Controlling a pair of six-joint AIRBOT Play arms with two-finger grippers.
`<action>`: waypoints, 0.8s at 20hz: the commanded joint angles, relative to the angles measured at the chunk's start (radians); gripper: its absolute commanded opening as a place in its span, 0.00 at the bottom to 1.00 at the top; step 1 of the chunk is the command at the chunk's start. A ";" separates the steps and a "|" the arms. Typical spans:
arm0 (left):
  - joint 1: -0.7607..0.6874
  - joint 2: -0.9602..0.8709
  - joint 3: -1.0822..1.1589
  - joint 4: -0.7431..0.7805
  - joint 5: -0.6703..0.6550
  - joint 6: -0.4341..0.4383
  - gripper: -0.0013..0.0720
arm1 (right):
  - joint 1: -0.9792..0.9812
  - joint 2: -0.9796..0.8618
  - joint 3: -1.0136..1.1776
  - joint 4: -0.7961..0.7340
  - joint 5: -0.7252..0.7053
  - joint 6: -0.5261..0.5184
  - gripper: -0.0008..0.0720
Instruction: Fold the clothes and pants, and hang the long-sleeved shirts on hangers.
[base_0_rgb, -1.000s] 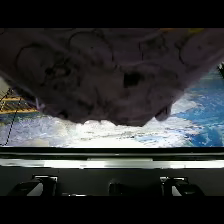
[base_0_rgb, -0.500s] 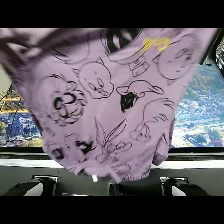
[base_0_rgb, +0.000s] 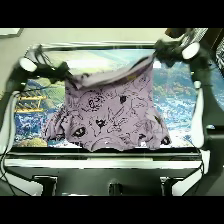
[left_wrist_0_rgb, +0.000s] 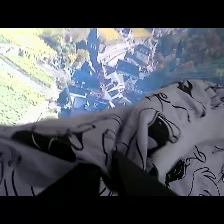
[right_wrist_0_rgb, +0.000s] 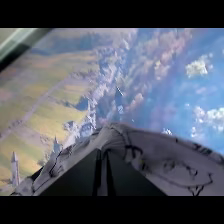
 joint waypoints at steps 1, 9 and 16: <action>-0.009 -0.115 -0.001 -0.096 -0.014 0.000 0.66 | 0.015 -0.097 -0.008 0.031 0.112 -0.028 0.21; 0.172 0.141 -0.010 0.079 -0.308 -0.032 0.88 | -0.165 0.257 -0.021 -0.291 0.603 -0.156 0.66; 0.188 0.540 -0.509 0.115 -0.315 -0.031 0.88 | -0.184 0.780 -0.668 -0.123 0.575 -0.115 0.68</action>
